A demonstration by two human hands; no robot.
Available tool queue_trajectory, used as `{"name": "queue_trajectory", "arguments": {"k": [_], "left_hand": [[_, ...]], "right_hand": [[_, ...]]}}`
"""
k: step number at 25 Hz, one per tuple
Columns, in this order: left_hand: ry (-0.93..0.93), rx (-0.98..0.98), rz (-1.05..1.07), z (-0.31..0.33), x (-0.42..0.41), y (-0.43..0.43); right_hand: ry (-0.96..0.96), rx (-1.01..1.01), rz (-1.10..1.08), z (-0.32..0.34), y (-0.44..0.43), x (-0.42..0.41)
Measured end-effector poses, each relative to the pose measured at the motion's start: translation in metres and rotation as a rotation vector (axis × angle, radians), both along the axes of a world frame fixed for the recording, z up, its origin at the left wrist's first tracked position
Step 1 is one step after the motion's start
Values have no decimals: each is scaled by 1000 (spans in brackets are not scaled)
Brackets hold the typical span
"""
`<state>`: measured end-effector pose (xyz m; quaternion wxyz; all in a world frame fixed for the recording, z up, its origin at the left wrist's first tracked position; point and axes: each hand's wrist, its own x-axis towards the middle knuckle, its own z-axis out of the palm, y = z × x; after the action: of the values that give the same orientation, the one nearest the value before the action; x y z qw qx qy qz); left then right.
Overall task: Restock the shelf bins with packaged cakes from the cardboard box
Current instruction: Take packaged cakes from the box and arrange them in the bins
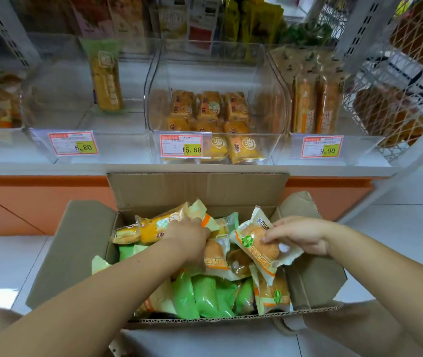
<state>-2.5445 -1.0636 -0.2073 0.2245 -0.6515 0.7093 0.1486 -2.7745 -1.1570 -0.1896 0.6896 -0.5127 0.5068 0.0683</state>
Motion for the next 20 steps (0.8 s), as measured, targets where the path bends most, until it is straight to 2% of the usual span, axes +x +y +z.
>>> {"name": "queue_trajectory", "arguments": {"k": [3, 8, 11, 14, 16, 18, 20], "left_hand": [[165, 54, 61, 2, 5, 7], [569, -100, 237, 13, 14, 14], [563, -37, 260, 16, 19, 13], [591, 27, 399, 7, 19, 15], [552, 40, 417, 1, 16, 21], [483, 7, 391, -6, 14, 28], [505, -64, 396, -9, 15, 31]], "right_hand": [[-59, 53, -43, -4, -3, 3], [-181, 199, -52, -7, 6, 14], [-205, 252, -36, -15, 17, 22], [-183, 234, -22, -18, 24, 24], [-160, 232, -21, -19, 24, 25], [-141, 232, -33, -20, 22, 27], [-131, 227, -66, -17, 20, 31]]}}
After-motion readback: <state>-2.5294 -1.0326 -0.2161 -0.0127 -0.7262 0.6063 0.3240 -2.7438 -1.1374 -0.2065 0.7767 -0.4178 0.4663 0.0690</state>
